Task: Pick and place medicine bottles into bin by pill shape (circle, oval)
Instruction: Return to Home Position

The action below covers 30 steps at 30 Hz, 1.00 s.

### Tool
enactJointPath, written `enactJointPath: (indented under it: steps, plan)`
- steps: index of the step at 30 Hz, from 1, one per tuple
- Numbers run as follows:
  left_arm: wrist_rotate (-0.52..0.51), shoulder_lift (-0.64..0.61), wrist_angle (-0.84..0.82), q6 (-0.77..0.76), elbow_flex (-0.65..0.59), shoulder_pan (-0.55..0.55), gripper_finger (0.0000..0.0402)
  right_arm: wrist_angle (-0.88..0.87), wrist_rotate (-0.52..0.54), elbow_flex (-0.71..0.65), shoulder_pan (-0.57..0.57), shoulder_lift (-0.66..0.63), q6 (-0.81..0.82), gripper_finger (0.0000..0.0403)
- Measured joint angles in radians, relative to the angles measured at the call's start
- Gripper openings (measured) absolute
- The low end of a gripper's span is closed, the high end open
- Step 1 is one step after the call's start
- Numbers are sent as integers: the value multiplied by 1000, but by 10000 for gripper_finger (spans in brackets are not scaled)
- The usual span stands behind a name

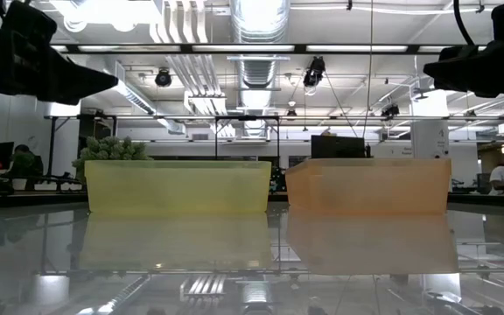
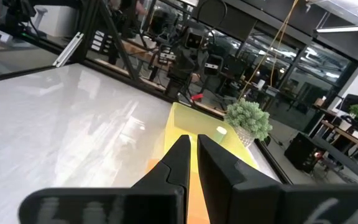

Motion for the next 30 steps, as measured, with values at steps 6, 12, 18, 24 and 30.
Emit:
enactJointPath:
  steps: [6,12,18,24,30]
  plan:
    - [0,22,0,0,0,0,42,0,0,0,0,0,0,22]
    - [0,42,0,0,-1,0,42,-1,0,-1,0,0,0,22]
    - [0,59,0,0,-1,0,42,-1,0,-1,0,0,0,22]
    - [0,73,0,0,-1,0,42,-1,0,-1,0,0,0,22]
    - [0,83,1,0,-1,0,42,-1,0,-1,0,0,0,22]
